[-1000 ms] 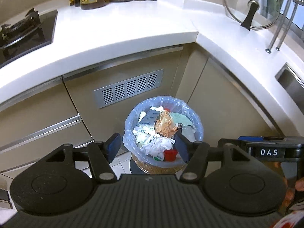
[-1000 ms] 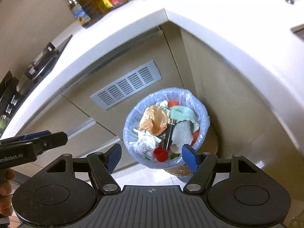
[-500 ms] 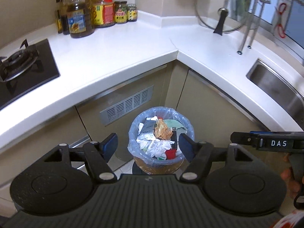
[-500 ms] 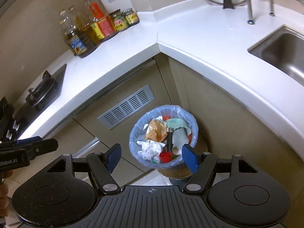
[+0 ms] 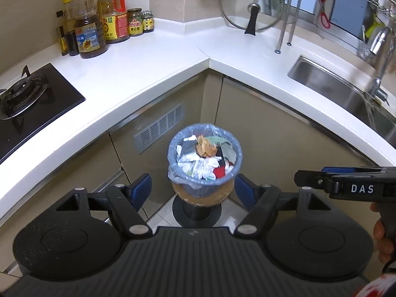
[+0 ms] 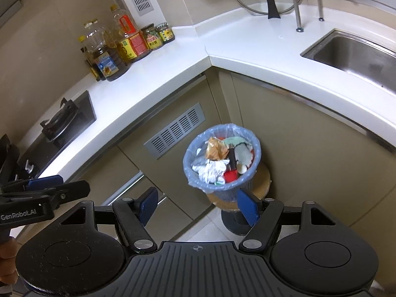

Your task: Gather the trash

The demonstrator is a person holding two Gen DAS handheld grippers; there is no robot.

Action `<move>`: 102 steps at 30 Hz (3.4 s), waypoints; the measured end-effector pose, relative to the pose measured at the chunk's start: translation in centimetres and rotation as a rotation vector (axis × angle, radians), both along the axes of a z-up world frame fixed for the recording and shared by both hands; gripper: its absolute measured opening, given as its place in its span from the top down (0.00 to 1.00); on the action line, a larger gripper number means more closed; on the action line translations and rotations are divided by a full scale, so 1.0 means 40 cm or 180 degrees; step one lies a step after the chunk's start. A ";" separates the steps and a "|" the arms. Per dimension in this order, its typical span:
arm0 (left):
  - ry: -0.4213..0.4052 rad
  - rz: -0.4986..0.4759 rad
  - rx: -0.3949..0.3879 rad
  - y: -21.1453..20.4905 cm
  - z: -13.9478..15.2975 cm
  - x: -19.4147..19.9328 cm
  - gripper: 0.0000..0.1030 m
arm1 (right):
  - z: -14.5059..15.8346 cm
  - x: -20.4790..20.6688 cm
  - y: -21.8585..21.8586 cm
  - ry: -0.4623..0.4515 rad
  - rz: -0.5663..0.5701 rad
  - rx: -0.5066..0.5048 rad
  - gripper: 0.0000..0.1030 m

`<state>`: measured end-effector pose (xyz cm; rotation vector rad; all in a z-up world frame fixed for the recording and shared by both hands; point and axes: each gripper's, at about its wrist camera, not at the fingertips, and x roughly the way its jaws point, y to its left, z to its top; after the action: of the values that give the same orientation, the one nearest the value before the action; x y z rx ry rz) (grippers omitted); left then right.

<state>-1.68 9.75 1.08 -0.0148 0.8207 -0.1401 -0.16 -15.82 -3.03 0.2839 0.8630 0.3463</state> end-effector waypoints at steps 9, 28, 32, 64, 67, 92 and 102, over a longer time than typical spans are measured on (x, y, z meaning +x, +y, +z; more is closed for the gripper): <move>-0.0067 -0.0061 -0.0018 -0.001 0.018 -0.068 0.30 | 0.042 -0.083 0.016 -0.0158 0.0033 -0.0063 0.32; -0.0096 -0.0111 0.0016 -0.038 0.028 -0.075 0.29 | 0.058 -0.106 -0.001 -0.0267 0.0106 -0.0078 0.32; -0.0099 -0.0117 0.0020 -0.037 0.027 -0.073 0.29 | 0.057 -0.104 -0.005 -0.0264 0.0106 -0.0074 0.31; -0.0122 -0.0130 0.0019 -0.034 0.032 -0.068 0.29 | 0.061 -0.102 0.002 -0.0267 0.0098 -0.0074 0.31; -0.0126 -0.0130 0.0022 -0.034 0.032 -0.071 0.29 | 0.061 -0.102 0.002 -0.0266 0.0097 -0.0074 0.32; -0.0131 -0.0130 0.0022 -0.036 0.036 -0.071 0.29 | 0.059 -0.101 0.000 -0.0265 0.0100 -0.0075 0.32; -0.0133 -0.0127 0.0021 -0.035 0.036 -0.072 0.29 | 0.060 -0.102 0.003 -0.0268 0.0104 -0.0080 0.32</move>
<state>-4.56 8.34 2.54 0.0106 0.7800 -0.1748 -4.25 -15.69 -0.64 0.2306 0.7894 0.3752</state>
